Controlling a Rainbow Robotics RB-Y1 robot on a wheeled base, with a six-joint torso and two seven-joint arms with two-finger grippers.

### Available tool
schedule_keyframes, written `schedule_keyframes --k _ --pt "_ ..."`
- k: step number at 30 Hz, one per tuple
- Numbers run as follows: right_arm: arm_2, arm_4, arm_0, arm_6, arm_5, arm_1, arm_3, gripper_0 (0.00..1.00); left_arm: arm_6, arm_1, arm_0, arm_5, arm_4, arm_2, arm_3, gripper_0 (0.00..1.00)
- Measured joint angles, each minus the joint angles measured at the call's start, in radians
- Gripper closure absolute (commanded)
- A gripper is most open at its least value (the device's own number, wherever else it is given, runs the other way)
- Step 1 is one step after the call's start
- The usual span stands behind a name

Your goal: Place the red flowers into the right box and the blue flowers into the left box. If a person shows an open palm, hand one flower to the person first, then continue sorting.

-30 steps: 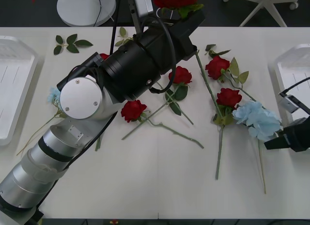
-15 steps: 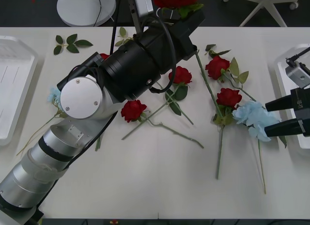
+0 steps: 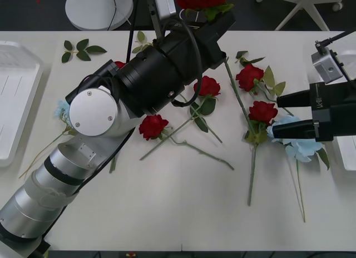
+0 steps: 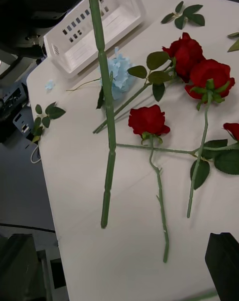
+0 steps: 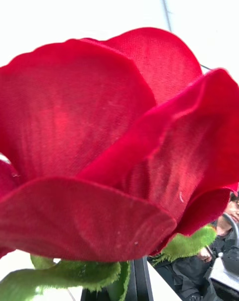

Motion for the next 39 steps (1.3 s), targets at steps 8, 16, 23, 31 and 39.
schedule_keyframes --k 8,16,23,31,39 --pt "0.201 0.006 -0.085 -0.013 -0.15 0.008 0.0 0.0 0.0 0.0 0.0 -0.001 0.0 0.0 0.0 1.0" --pt "0.268 0.095 -0.152 -0.085 -0.182 0.067 0.0 0.0 0.0 0.0 0.0 -0.001 0.0 0.0 0.0 1.0" --pt "0.306 0.156 -0.199 -0.168 -0.19 0.113 0.0 0.16 0.0 0.0 0.0 -0.001 0.0 0.0 0.0 1.0" --pt "0.375 0.159 -0.23 -0.168 -0.219 0.114 0.0 0.88 0.0 0.0 0.0 -0.001 0.0 0.0 0.0 1.0" --pt "0.378 0.164 -0.232 -0.181 -0.221 0.118 0.0 1.0 0.0 0.0 0.0 -0.001 0.0 0.0 0.0 1.0"
